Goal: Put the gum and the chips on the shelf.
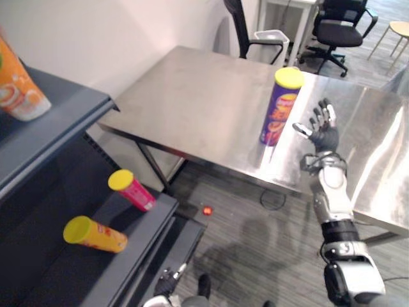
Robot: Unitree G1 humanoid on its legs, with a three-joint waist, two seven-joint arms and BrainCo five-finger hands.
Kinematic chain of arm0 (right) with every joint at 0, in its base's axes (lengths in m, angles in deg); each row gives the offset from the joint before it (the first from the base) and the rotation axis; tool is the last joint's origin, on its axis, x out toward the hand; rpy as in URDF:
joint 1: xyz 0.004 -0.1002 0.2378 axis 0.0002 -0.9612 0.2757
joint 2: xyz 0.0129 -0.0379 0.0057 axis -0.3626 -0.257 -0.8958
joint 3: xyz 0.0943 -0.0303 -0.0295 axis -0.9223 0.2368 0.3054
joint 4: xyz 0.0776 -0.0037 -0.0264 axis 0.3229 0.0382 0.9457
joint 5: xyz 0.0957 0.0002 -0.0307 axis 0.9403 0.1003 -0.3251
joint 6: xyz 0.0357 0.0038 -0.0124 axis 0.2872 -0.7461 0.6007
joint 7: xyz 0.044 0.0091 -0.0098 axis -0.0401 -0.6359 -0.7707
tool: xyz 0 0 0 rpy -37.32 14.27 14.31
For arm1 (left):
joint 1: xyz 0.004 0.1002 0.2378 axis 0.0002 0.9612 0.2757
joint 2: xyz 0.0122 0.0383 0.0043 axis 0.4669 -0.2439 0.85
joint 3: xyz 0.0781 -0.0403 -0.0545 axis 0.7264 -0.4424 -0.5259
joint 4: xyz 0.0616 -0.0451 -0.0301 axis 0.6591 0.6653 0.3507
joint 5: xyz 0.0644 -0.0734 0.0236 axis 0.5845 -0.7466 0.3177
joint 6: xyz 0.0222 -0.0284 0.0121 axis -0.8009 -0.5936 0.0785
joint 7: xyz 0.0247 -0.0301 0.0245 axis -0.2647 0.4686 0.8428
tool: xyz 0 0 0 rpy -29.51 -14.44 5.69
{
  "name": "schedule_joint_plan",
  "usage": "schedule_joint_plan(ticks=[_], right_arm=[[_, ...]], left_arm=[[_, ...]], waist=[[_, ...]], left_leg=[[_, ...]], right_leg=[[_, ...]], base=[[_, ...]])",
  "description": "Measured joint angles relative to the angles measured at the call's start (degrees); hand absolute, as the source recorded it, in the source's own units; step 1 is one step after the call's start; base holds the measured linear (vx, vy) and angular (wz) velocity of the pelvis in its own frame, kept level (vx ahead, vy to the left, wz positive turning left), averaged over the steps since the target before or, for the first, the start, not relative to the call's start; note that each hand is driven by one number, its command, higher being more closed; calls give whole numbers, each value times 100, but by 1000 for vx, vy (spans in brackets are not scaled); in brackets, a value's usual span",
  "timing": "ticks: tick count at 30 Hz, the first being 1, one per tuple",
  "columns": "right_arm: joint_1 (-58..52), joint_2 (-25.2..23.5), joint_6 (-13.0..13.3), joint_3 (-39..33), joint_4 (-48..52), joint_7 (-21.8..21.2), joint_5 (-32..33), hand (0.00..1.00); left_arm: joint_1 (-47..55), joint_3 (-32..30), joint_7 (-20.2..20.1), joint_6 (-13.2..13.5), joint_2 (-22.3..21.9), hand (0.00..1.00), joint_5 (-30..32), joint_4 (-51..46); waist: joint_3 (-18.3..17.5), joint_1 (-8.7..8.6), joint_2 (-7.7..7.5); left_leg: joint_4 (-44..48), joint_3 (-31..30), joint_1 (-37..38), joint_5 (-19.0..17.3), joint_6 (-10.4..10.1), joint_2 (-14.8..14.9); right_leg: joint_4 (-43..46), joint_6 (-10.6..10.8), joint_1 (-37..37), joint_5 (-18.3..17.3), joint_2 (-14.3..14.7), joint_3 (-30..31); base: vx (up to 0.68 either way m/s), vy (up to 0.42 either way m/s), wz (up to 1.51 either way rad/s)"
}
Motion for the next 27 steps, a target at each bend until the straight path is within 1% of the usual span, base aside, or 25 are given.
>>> schedule_joint_plan(ticks=[1, 5, 9, 12, 15, 19, 21, 24, 27], right_arm=[[111, 4, -1, -5, -106, 9, 0, 0], [354, 110, -26, -11, -399, 74, 1, 0], [587, 141, -61, -15, -482, 144, 1, 0], [741, 166, -124, -28, -621, 159, -1, 0], [837, 167, -133, -58, -629, 169, -2, 0], [1069, 169, -159, -57, -846, 179, -2, 0], [1188, 199, -192, -55, -846, 178, -4, 0], [1323, 425, -192, -53, -845, 188, -5, 0], [1589, 520, -192, -53, -839, 226, -4, 0]], left_arm=[[0, 6, 4, 36, 3, 0, -3, -22], [1, 98, 25, 39, 33, 0, -159, -66], [-18, 130, 45, 44, 57, 0, -197, -108], [-29, 196, 47, 44, 89, 0, -215, -108], [-65, 224, 49, 43, 98, 0, -218, -107], [-75, 226, 52, 45, 98, 0, -225, -119], [-81, 228, 54, 44, 101, 0, -225, -115], [-92, 229, 55, 46, 103, 0, -231, -116], [-131, 228, 59, 47, 108, 0, -232, -116]], waist=[[34, 0, -1], [86, 28, -9], [193, 43, -11], [199, 53, -12], [205, 125, -15], [211, 154, -25], [211, 157, -25], [211, 171, -24], [210, 260, -23]], left_leg=[[0, -7, -24, 3, 2, -3], [0, -67, -83, 22, 9, -21], [0, -84, -99, 23, 10, -29], [0, -138, -166, 25, 10, -35], [1, -180, -242, 43, 8, -39], [4, -232, -275, 57, 4, -39], [25, -268, -306, 83, 4, 2], [37, -395, -408, 145, -28, 30], [38, -406, -552, 221, -70, 133]], right_leg=[[0, 0, -19, 0, -1, -4], [-5, 0, -37, 0, -11, -67], [-7, 0, -39, 0, -15, -91], [-14, 0, -70, 0, -14, -138], [-14, 1, -130, 2, -13, -183], [-6, 0, -114, 6, -13, -282], [-1, 2, -129, 15, -5, -286], [-1, -24, -161, 34, 29, -332], [12, -98, -327, 107, 109, -317]], base=[[-28, -8, 5], [-12, -6, 9], [-5, -5, 3], [-1, -8, 8], [11, -9, 10], [12, -10, 12], [-7, -23, 9], [-32, -13, 17], [-81, -18, -2]])
